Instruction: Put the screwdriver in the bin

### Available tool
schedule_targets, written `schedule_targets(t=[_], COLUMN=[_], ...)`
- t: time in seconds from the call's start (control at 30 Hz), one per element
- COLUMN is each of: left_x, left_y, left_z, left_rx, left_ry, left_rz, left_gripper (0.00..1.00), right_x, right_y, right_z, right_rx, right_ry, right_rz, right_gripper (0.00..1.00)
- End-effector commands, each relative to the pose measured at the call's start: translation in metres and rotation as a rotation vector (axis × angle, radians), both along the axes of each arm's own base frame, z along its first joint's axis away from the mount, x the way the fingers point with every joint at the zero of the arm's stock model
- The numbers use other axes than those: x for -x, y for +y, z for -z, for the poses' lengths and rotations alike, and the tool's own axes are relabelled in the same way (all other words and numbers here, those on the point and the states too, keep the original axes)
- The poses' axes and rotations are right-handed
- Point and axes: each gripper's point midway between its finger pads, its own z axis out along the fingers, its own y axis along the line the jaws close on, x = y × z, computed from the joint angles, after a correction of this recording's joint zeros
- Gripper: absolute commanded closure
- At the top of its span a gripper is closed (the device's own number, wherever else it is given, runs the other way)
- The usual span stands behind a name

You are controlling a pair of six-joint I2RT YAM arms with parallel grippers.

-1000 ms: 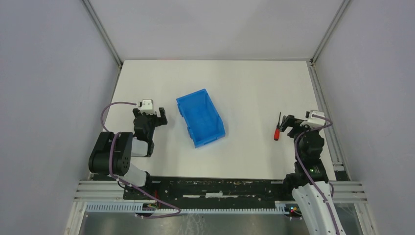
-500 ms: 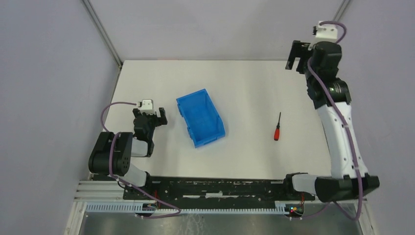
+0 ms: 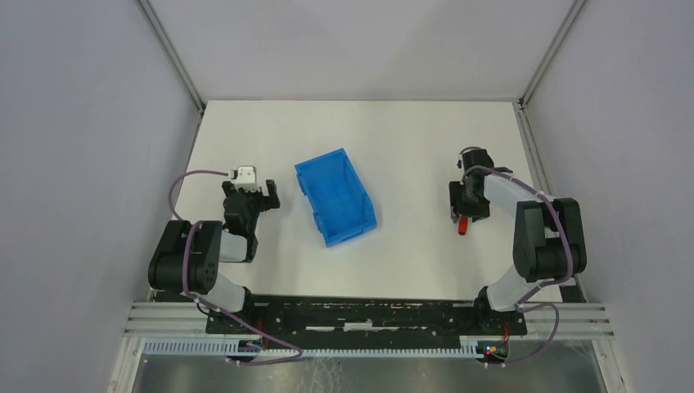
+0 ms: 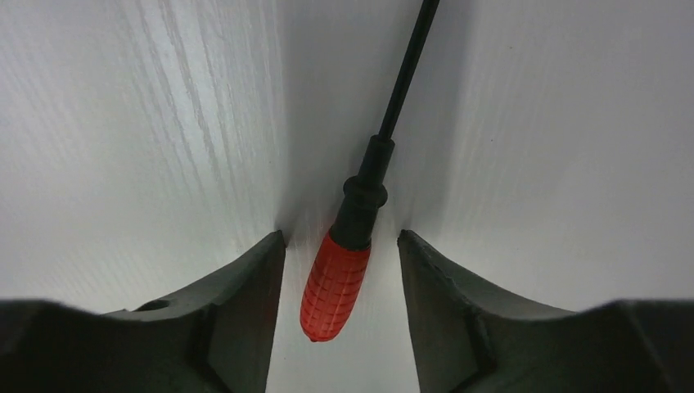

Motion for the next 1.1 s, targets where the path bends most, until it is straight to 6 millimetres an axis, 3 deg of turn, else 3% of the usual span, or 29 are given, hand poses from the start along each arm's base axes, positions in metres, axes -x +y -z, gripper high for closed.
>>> schedule_targets(t=[0.0, 0.1, 0.17, 0.37, 0.47, 0.53, 0.63, 0.73, 0.93, 1.0, 1.07], left_x=[-0.008, -0.008, -0.008, -0.008, -0.008, -0.008, -0.008, -0.008, -0.008, -0.008, -0.008], left_y=[0.002, 0.002, 0.002, 0.002, 0.002, 0.002, 0.002, 0.002, 0.002, 0.002, 0.002], left_z=[-0.016, -0.016, -0.016, -0.016, -0.016, -0.016, -0.016, -0.016, -0.016, -0.016, -0.016], left_rx=[0.018, 0.018, 0.018, 0.018, 0.018, 0.018, 0.018, 0.018, 0.018, 0.018, 0.018], left_ry=[-0.061, -0.061, -0.061, -0.061, -0.060, -0.061, -0.061, -0.061, -0.061, -0.061, -0.061], left_rz=[-0.009, -0.009, -0.008, -0.009, -0.009, -0.009, -0.009, -0.009, -0.009, -0.009, -0.009], left_gripper=[0.00, 0.00, 0.00, 0.00, 0.00, 0.00, 0.00, 0.00, 0.00, 0.00, 0.00], right_x=[-0.011, -0.005, -0.010, -0.034, -0.047, -0.053, -0.058, -0.066, -0.063, -0.058, -0.056], right_y=[-0.002, -0.004, -0.005, -0.007, -0.005, 0.001, 0.019, 0.061, 0.231, 0.277, 0.313], right_z=[0.016, 0.018, 0.000, -0.121, -0.176, -0.203, -0.222, -0.237, -0.259, -0.255, -0.239], right_rx=[-0.004, -0.001, 0.005, 0.026, 0.017, -0.021, -0.072, -0.106, -0.280, -0.298, -0.286], right_ry=[-0.059, -0.031, -0.045, -0.100, -0.207, -0.297, -0.363, -0.431, -0.544, -0.547, -0.521], right_rz=[0.034, 0.034, 0.025, -0.045, -0.032, -0.018, -0.037, -0.092, -0.373, -0.459, -0.532], right_gripper=[0.49, 0.83, 1.00, 1.00, 1.00, 1.00, 1.00, 1.00, 1.00, 1.00, 1.00])
